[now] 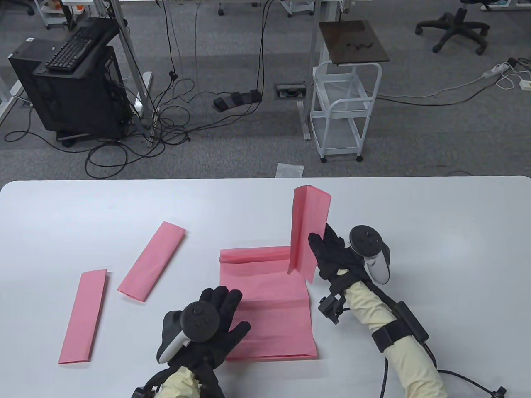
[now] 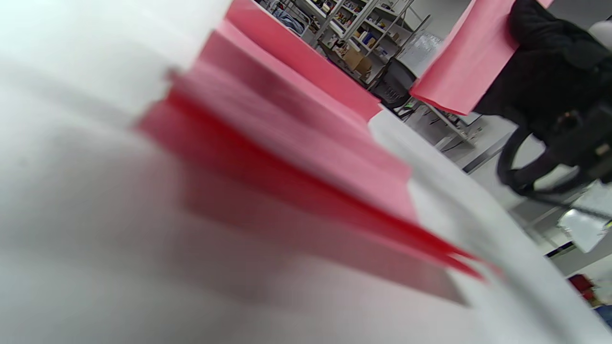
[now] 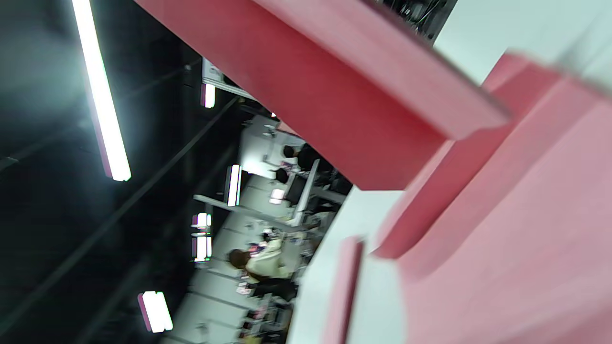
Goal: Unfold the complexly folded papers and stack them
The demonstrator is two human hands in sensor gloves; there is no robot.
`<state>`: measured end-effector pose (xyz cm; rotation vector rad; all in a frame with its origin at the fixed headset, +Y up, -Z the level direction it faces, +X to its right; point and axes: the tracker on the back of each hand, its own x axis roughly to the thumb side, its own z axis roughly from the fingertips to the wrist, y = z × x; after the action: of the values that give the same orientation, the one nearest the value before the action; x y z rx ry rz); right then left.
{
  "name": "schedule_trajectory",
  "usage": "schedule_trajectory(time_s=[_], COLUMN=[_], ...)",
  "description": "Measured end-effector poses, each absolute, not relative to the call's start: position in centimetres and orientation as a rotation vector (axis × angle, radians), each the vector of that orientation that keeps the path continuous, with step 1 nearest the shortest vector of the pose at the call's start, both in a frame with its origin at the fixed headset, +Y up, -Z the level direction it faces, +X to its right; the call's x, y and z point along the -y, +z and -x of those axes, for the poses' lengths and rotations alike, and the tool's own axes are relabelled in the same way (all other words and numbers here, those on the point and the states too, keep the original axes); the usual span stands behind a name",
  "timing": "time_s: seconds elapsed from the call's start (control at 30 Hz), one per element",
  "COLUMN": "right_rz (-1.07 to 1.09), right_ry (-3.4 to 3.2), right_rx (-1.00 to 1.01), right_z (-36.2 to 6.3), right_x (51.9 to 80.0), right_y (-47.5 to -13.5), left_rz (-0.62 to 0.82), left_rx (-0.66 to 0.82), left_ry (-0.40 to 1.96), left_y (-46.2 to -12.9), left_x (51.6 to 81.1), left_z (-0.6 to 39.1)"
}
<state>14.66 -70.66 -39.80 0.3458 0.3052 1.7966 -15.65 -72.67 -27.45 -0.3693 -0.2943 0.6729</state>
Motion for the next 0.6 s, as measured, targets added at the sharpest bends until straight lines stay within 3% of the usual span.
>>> schedule_trajectory(time_s=[0.13,0.27,0.33,0.47,0.6], right_rz=[-0.434,-0.485,-0.495,-0.458,-0.427], right_ry=[1.590,1.437,1.380,1.346,1.328], right_rx=[-0.295,-0.314,-0.338,-0.408,-0.414], right_z=[-12.3,-10.4,-9.7,-8.8,-9.6], right_x=[71.3,72.4,73.2,74.6,75.1], right_y=[-36.4,-33.4,-32.2,-30.8,-30.6], left_rz=[0.354,0.303,0.334,0.280,0.242], left_rx=[0.249,0.291,0.288,0.095,0.058], left_ry=[0.792,0.704,0.893,1.310,1.406], left_y=[-28.8,-28.9,-28.9,-28.6,-28.5], left_x=[72.3,72.6,73.0,73.9,73.9], left_z=[14.7,13.7,13.5,14.3,15.7])
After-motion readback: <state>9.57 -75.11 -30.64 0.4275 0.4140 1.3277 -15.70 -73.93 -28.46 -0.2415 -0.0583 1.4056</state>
